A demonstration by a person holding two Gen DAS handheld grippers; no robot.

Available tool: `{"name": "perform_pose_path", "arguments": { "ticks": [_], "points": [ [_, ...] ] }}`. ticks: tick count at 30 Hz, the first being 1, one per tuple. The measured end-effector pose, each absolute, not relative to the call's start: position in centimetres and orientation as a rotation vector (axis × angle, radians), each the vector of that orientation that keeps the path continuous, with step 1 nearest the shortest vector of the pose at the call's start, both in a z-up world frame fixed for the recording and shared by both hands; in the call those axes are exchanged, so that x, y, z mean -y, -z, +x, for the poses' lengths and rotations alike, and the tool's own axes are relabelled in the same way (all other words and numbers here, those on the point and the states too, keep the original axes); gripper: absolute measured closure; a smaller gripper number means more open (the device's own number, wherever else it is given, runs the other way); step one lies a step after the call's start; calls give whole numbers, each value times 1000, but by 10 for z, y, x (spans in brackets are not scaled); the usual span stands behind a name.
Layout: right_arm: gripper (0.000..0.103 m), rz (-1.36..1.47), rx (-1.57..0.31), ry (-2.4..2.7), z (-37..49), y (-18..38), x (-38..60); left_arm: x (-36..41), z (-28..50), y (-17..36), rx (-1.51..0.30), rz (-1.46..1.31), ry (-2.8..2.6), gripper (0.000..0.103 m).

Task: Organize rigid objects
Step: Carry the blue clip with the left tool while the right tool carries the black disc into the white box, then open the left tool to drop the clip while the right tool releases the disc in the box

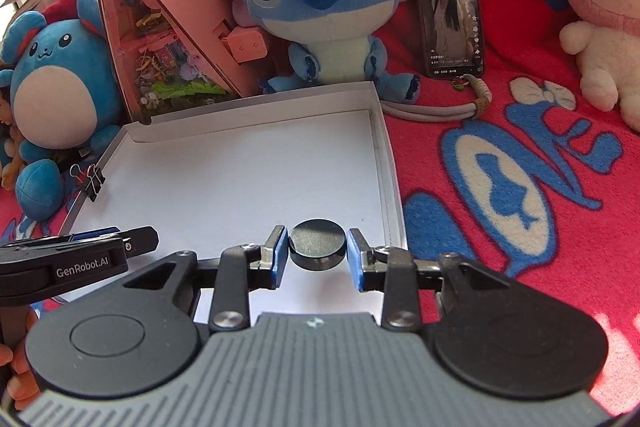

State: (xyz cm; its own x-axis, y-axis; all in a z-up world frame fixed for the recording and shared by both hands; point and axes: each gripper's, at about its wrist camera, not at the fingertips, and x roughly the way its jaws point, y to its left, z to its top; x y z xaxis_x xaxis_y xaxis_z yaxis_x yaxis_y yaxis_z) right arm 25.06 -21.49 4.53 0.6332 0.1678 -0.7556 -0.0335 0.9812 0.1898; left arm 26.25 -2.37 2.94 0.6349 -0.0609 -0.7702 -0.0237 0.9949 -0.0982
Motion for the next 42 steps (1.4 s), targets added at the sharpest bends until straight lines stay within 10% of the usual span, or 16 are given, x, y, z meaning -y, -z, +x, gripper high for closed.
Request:
{"name": "perform_pose_path", "arguments": {
  "ticks": [30, 42],
  "points": [
    [62, -5, -870, -129, 253, -27, 187, 31, 262, -17, -838, -9, 5, 65],
    [30, 30, -863, -156, 250, -26, 187, 19, 259, -24, -845, -52, 8, 40]
  ]
}}
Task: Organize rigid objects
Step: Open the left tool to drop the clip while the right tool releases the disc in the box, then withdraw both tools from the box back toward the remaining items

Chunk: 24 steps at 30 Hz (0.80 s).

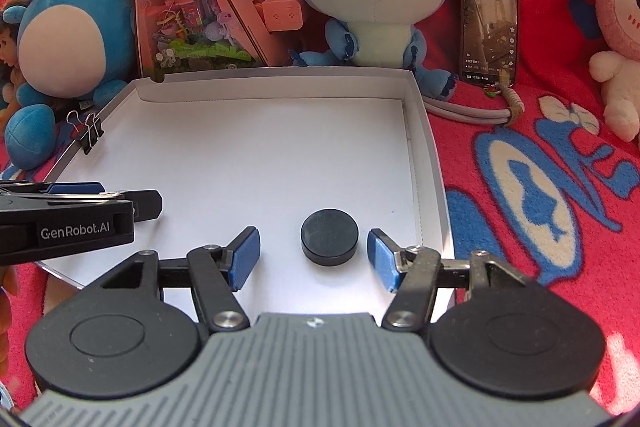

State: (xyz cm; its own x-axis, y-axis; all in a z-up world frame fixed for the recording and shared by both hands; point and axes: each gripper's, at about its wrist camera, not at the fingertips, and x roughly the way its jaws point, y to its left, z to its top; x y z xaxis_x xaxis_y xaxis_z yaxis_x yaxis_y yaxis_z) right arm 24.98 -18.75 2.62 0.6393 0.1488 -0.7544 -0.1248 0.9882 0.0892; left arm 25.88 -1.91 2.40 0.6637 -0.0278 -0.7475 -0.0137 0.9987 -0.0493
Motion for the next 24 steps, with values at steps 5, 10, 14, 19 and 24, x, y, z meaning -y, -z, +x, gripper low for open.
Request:
{"name": "perform_pose_path", "arguments": {
  "ticks": [5, 10, 14, 19, 24],
  "points": [
    [28, 48, -857, -154, 244, -29, 193, 16, 251, -32, -821, -57, 25, 31],
    [23, 43, -837, -160, 236, -34, 198, 16, 239, -42, -784, -39, 45, 25],
    [20, 35, -815, -169, 228, -40, 201, 17, 228, -50, -761, -20, 61, 24],
    [18, 27, -786, -178, 216, -48, 206, 15, 212, -59, -736, -20, 90, 22],
    [17, 32, -765, -197, 203, -55, 210, 12, 195, -64, -716, -19, 111, 21]
  ]
}}
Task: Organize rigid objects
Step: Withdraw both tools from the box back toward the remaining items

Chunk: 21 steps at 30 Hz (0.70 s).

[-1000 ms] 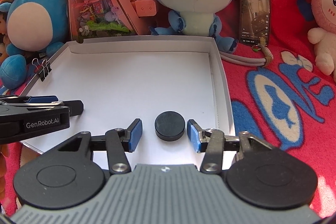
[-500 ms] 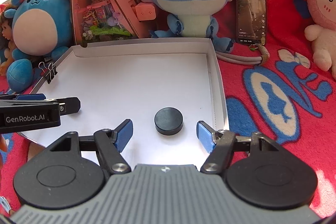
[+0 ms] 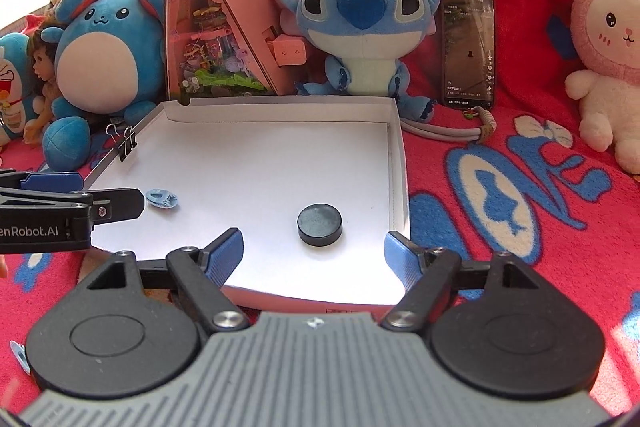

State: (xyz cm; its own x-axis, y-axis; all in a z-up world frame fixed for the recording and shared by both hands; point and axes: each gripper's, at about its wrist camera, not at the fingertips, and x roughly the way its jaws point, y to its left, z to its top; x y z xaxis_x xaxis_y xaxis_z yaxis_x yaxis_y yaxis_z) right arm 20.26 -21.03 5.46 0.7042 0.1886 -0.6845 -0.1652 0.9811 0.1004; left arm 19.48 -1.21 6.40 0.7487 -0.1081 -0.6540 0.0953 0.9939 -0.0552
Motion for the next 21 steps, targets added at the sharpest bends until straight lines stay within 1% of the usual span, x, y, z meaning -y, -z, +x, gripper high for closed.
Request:
{"name": "perform_pose_path", "arguments": {
  "ticks": [21],
  "points": [
    [10, 17, -696, -271, 128, -65, 213, 9, 111, -61, -672, 25, 197, 18]
  ]
}}
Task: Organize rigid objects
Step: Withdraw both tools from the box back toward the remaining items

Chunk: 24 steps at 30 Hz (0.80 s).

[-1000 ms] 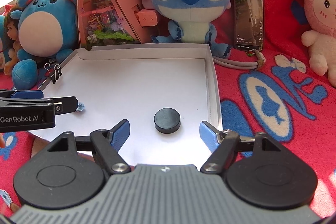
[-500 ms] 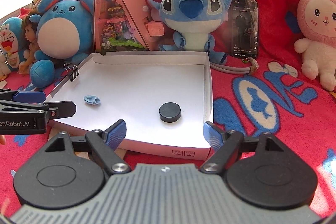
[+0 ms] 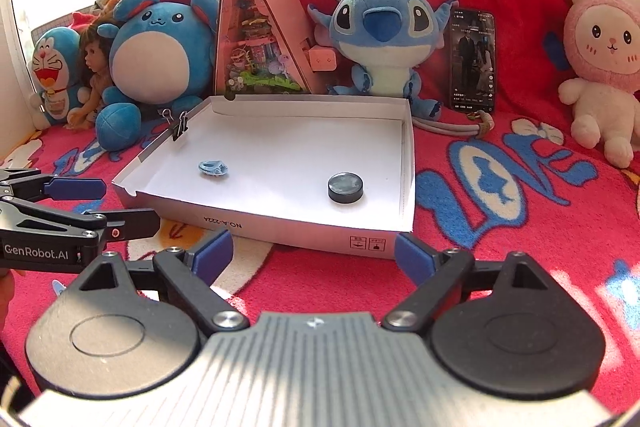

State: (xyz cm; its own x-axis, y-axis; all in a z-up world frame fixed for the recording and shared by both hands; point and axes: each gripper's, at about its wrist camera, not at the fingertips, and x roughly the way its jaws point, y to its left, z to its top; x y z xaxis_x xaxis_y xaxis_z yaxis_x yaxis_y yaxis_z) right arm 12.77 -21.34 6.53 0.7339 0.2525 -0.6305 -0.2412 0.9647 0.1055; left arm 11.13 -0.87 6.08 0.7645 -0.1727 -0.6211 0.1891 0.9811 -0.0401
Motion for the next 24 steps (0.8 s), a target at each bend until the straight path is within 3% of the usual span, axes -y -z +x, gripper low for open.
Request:
{"name": "perform_pose_path", "arguments": {
  "ticks": [20, 24],
  "points": [
    [6, -7, -658, -319, 61, -58, 210, -8, 45, -45, -688, -5, 209, 18],
    [7, 18, -651, -304, 46, -51, 213, -16, 26, -39, -686, -1, 201, 22]
  ]
}}
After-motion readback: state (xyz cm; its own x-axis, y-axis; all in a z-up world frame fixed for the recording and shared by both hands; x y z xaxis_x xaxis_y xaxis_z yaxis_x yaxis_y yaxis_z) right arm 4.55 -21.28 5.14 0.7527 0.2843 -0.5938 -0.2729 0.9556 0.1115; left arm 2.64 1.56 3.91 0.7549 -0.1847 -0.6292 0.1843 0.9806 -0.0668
